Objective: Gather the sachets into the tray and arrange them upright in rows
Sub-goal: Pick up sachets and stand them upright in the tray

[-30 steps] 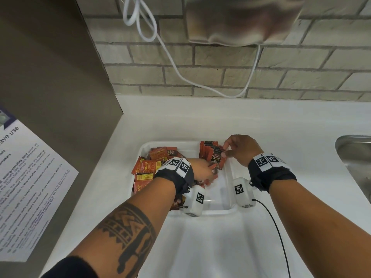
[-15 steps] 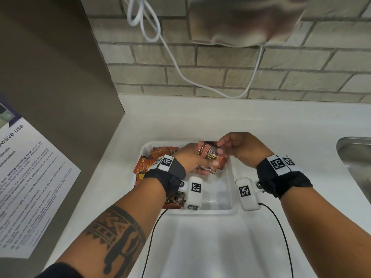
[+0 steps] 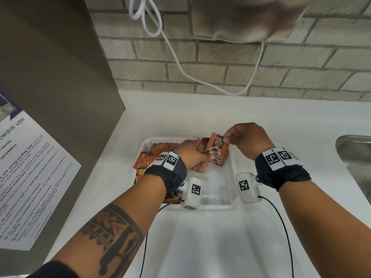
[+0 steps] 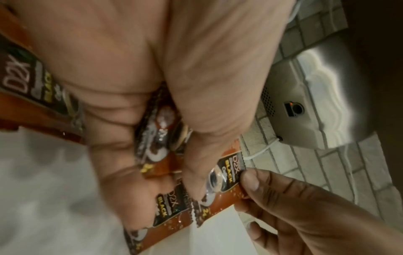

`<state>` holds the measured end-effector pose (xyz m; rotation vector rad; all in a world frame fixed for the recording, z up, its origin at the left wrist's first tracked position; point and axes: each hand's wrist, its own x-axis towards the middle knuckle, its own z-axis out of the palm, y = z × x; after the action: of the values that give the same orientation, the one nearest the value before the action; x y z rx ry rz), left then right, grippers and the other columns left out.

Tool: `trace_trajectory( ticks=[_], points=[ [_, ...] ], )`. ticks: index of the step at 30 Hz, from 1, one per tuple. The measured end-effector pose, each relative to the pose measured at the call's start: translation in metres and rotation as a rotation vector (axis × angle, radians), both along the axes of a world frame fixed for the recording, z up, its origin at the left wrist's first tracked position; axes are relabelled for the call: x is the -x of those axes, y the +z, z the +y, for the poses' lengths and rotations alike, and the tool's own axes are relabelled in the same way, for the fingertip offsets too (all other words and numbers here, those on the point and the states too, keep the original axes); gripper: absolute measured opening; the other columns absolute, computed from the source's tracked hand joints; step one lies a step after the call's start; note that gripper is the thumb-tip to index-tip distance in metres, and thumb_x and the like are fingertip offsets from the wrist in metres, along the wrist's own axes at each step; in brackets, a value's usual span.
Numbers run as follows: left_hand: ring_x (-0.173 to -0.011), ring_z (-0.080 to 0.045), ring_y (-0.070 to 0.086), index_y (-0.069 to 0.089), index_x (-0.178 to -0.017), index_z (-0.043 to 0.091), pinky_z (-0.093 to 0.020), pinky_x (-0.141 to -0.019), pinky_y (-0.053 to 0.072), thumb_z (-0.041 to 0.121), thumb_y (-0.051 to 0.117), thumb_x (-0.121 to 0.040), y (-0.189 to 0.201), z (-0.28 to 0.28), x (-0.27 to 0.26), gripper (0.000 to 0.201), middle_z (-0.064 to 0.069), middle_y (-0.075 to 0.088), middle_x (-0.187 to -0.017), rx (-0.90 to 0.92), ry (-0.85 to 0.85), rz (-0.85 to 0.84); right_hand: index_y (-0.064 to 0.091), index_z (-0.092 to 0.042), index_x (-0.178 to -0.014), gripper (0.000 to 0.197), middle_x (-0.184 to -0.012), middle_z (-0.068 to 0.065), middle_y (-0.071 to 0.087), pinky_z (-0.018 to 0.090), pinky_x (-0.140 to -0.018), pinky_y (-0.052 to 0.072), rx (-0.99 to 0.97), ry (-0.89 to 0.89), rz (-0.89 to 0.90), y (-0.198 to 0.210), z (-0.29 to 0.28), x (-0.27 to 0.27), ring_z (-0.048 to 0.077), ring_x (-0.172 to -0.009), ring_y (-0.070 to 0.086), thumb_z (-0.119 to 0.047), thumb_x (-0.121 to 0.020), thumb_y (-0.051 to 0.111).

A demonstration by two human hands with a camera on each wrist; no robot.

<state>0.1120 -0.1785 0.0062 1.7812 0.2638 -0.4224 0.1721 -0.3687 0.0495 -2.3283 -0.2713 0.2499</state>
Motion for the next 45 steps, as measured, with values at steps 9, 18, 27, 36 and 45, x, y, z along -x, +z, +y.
trace_trajectory(
  ticks=[9,18,27,36,45],
  points=[
    [-0.061,-0.021,0.06,0.069,-0.106,0.001,-0.033,-0.067,0.054,0.031,0.071,-0.092,-0.017,-0.02,0.0,0.033,-0.008,0.07,-0.078,-0.302,-0.225,0.249,0.077,-0.025,-0.087,0.005,-0.092,-0.007,0.065,0.024,-0.074,0.039,0.335,0.058,0.048,-0.022,0.005,0.002,0.014,-0.095,0.06,-0.026,-0.085,0.072],
    [-0.054,-0.014,0.056,0.069,-0.102,0.004,-0.02,-0.046,0.045,0.038,0.066,-0.094,-0.016,-0.052,-0.011,0.034,-0.003,0.071,-0.083,-0.497,-0.44,0.198,0.074,-0.02,-0.094,0.014,-0.094,-0.007,0.064,0.021,-0.075,0.038,0.399,0.108,0.092,-0.025,0.013,-0.002,0.013,-0.088,0.058,-0.01,-0.087,0.068],
    [-0.058,-0.014,0.059,0.069,-0.099,0.007,-0.023,-0.051,0.048,0.04,0.066,-0.094,-0.018,-0.049,-0.016,0.033,-0.002,0.072,-0.083,-0.506,-0.458,0.215,0.069,-0.027,-0.084,0.019,-0.082,-0.016,0.058,0.015,-0.058,0.035,0.348,0.068,0.059,-0.028,0.012,-0.006,0.011,-0.084,0.057,-0.007,-0.087,0.067],
    [-0.056,-0.016,0.05,0.065,-0.112,0.005,-0.023,-0.051,0.039,0.047,0.06,-0.096,-0.013,-0.044,-0.016,0.045,-0.006,0.061,-0.078,-0.679,-0.502,0.138,0.07,-0.023,-0.089,0.008,-0.087,-0.011,0.059,0.023,-0.074,0.04,0.389,0.075,0.045,-0.029,0.01,-0.004,0.014,-0.092,0.058,-0.016,-0.086,0.068],
    [-0.053,-0.017,0.051,0.067,-0.115,0.002,-0.022,-0.049,0.04,0.047,0.061,-0.095,-0.014,-0.043,-0.014,0.049,-0.01,0.067,-0.084,-0.653,-0.504,0.12,0.066,-0.026,-0.087,0.01,-0.082,-0.015,0.054,0.023,-0.074,0.039,0.377,0.064,0.035,-0.03,0.012,-0.004,0.013,-0.087,0.056,-0.015,-0.087,0.067]
  ],
)
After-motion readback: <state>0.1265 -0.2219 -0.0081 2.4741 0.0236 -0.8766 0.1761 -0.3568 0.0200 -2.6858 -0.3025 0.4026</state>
